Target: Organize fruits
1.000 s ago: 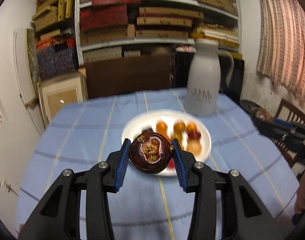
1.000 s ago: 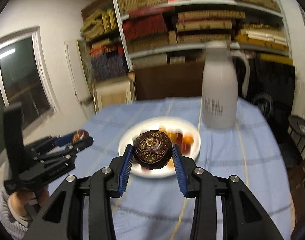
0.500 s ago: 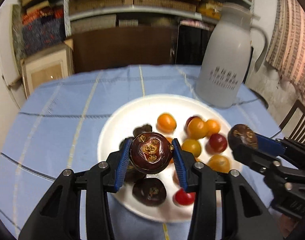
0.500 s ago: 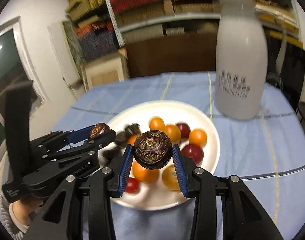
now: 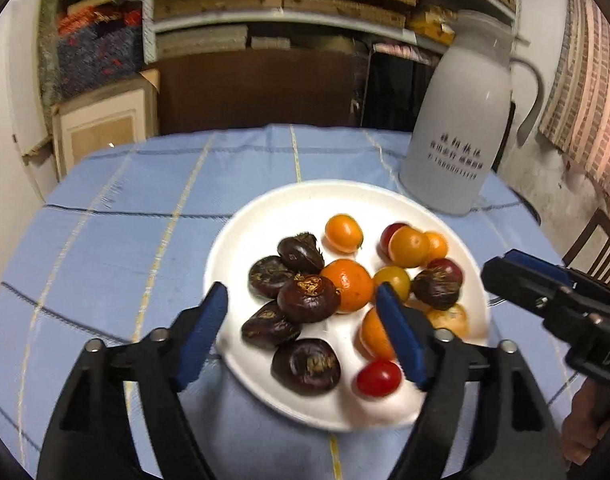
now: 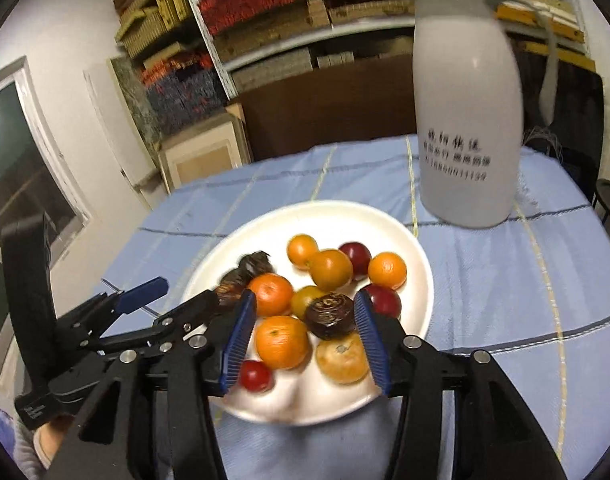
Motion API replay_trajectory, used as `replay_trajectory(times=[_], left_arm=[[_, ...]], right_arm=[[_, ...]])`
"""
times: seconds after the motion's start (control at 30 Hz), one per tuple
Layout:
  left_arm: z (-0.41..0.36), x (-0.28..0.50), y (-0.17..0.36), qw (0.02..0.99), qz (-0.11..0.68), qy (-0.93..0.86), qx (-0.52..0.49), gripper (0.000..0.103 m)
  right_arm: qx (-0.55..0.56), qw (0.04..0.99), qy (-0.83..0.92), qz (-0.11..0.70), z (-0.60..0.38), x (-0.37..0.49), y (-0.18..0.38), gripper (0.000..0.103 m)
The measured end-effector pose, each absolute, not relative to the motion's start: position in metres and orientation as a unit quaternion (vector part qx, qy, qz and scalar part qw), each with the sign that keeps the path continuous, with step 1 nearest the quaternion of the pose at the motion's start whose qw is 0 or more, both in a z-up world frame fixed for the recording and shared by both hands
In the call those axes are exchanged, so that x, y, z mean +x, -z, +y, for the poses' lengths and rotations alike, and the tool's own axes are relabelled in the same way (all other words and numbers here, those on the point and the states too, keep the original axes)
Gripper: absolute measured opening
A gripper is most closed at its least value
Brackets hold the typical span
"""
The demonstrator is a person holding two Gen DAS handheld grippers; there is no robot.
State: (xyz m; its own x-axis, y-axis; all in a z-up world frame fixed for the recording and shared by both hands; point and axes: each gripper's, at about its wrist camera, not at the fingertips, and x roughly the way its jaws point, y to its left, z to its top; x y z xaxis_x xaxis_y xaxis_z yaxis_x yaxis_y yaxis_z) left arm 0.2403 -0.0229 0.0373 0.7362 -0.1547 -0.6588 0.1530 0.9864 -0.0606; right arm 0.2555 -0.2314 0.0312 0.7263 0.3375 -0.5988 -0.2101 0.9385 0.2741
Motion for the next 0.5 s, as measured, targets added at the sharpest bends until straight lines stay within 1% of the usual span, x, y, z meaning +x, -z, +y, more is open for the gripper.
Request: replay_trajectory(times=[0.13,0.17,0.2,0.23,0.27,0.4,0.47,0.5], left_arm=[[-0.024,0.205,-0.056,0.939,0.335,0.079,0.003,0.075],[-0.025,0.192,-0.059,0.942,0.329,0.074,0.008,0.077],[-0.027,0.182,-0.062,0.944,0.323,0.069,0.012,0.079],[-0.028,0.173,-0.063,0.946,0.318,0.067,0.015,0.086],[-0.030,0.158,-0.063,0.949,0.308,0.059,0.019,0.088],[-0.035,0.120,-0.051,0.955,0.293,0.036,0.030,0.088],[-0.035,0.108,-0.040,0.955,0.294,0.027,0.028,0.094],[-0.035,0.102,-0.031,0.955,0.296,0.023,0.027,0.094]], right_arm=[[0.087,0.934,-0.154,0.310,-0.234,0.213,-0.055,0.056],[0.087,0.936,-0.155,0.305,-0.235,0.204,-0.057,0.058],[0.088,0.937,-0.155,0.300,-0.235,0.195,-0.058,0.059],[0.089,0.938,-0.156,0.296,-0.237,0.186,-0.059,0.060],[0.090,0.939,-0.156,0.293,-0.237,0.175,-0.057,0.060],[0.090,0.938,-0.148,0.299,-0.240,0.146,-0.033,0.061],[0.085,0.938,-0.135,0.308,-0.243,0.138,-0.012,0.066],[0.083,0.938,-0.127,0.311,-0.244,0.136,-0.001,0.068]])
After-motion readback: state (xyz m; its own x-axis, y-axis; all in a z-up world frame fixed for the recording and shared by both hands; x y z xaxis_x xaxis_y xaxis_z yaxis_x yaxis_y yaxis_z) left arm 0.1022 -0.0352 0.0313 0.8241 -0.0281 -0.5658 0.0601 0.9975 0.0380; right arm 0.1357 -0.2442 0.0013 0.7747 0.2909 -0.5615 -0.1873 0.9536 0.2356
